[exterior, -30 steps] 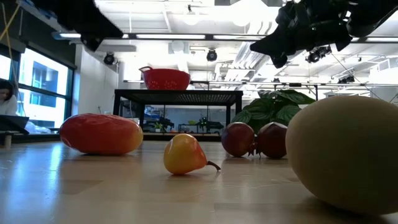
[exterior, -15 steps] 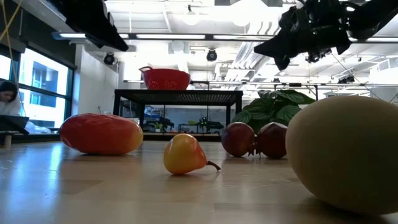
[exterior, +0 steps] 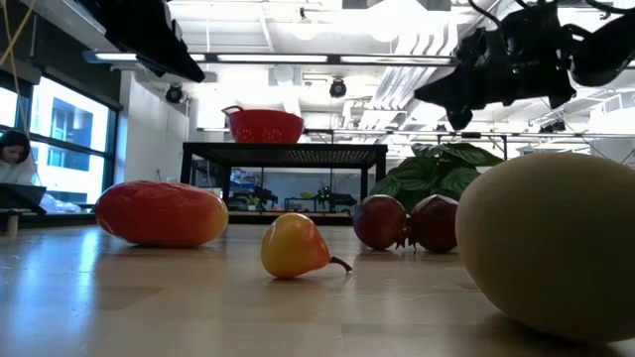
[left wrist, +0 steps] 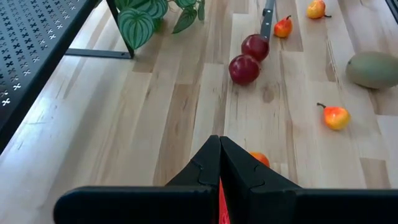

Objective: Pick & Place Fruit
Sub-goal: Put the red mango in the red strainer bowl on the shelf

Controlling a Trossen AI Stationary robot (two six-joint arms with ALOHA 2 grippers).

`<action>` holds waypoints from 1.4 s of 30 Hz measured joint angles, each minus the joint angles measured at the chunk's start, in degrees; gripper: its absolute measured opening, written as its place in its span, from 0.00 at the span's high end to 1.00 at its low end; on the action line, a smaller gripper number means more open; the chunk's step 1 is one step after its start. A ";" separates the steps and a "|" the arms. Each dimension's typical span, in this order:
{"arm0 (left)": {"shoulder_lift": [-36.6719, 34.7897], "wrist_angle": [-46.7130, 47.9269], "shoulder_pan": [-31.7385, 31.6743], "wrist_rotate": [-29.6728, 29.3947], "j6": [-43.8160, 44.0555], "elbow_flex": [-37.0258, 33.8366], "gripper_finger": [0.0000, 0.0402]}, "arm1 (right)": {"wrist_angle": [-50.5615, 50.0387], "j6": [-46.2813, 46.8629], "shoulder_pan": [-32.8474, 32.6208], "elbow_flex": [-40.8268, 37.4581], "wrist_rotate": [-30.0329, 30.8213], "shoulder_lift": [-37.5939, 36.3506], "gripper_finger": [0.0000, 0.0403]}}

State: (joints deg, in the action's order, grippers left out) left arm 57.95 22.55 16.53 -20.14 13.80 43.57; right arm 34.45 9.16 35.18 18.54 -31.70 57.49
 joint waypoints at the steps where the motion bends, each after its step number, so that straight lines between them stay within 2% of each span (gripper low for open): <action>1: 0.00 0.00 0.00 0.00 -0.02 0.00 1.00 | 0.77 0.45 -0.21 -0.39 -0.04 0.00 0.99; 18: 0.00 0.01 0.00 -0.02 -0.02 -0.02 1.00 | 2.28 1.59 -2.59 -0.78 0.22 -0.02 0.99; 21: 0.00 0.00 0.00 -0.10 -2.10 -0.02 1.00 | 2.28 1.59 -2.58 -0.78 0.22 -0.02 0.99; 24: 0.00 -0.02 -0.02 -0.11 -1.74 -0.02 0.96 | 2.28 1.56 -2.58 -0.78 0.22 -0.02 0.99; 28: 0.00 -0.02 -0.07 -0.13 -1.76 -0.02 0.83 | 2.28 1.56 -2.58 -0.78 0.22 0.00 0.99; 37: 0.00 -0.02 -0.07 -1.05 -1.97 -0.04 0.38 | 2.26 1.55 -2.58 -0.76 0.22 0.00 0.99; 42: 0.00 -0.06 -0.07 -0.15 -1.97 -0.04 0.19 | 2.26 1.56 -2.58 -0.76 0.23 0.00 0.99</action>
State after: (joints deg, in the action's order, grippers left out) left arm 57.95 22.49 16.47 -20.29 11.84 43.53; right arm 36.71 10.72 32.60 17.78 -31.47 57.49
